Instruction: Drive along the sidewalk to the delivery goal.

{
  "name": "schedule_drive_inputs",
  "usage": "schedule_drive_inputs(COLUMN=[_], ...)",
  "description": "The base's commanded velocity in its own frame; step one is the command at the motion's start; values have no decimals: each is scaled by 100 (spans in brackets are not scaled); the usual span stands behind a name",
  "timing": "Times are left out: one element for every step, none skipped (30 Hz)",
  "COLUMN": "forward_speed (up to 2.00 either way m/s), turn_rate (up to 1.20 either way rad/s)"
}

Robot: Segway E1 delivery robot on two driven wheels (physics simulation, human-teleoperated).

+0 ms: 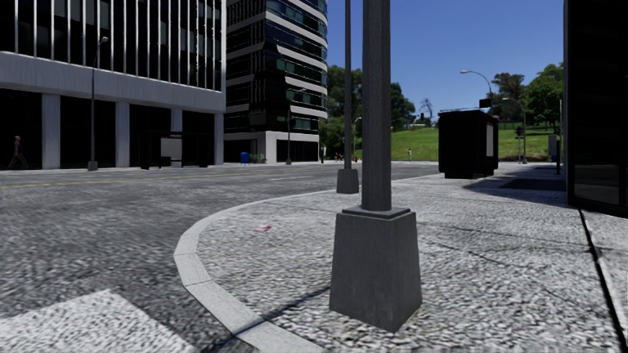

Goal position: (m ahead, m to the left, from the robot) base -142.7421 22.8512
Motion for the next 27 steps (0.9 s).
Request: schedule_drive_inputs(forward_speed=[-41,-41,-42,-42,-43,-52,-52,-56,-57,-58,-58,-58,-58,-58,-58,-58,-58,-58,-58,-58,-58,-58,-58,-58,-58,-58,-58], turn_rate=[33,33,37,38,39,39,39,39,39,39,39,39,40,45,50,54,54,56,56,56,56,56,56,56,56,56,56])
